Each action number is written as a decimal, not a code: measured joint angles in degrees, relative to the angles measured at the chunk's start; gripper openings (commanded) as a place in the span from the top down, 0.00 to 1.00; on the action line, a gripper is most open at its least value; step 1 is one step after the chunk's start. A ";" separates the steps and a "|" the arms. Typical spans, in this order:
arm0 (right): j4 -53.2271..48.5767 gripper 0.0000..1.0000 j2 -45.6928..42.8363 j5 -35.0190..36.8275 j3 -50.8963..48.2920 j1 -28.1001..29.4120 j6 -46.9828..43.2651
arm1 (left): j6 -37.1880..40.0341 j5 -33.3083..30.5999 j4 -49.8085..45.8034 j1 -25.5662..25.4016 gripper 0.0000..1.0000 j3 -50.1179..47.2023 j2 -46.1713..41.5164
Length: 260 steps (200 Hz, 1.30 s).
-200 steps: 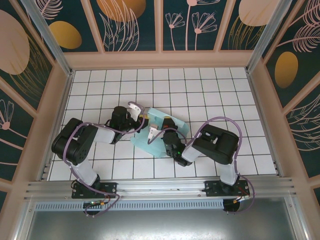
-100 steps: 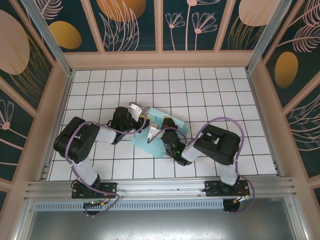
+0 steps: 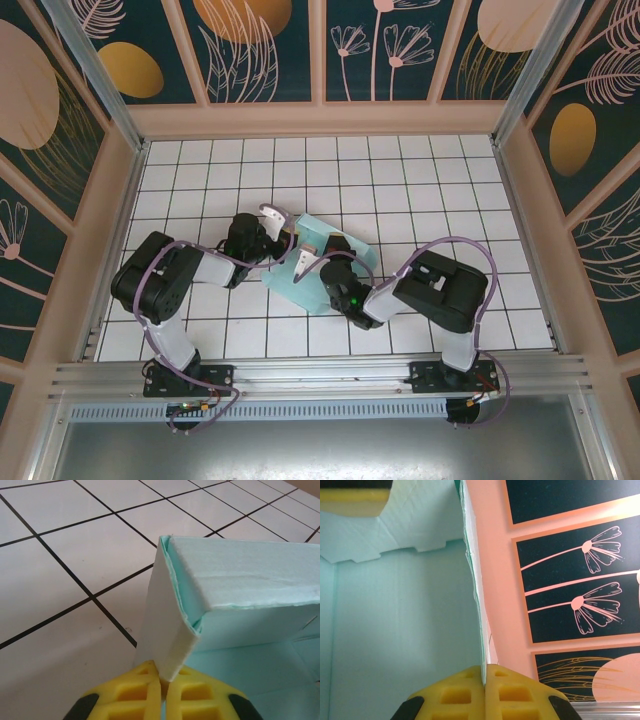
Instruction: Fold the paper box
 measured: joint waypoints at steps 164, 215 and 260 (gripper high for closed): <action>-39.12 0.27 -26.86 -36.48 10.21 -7.52 49.05 | -0.87 0.55 2.40 -1.86 0.99 -0.02 1.03; -41.75 0.32 -27.23 -49.29 12.24 -20.83 77.59 | -1.33 0.52 5.29 -1.97 0.99 -2.23 1.14; -49.72 0.33 -17.59 -61.37 19.98 -25.33 91.56 | -0.68 -2.54 5.11 -4.74 0.98 -4.46 -1.62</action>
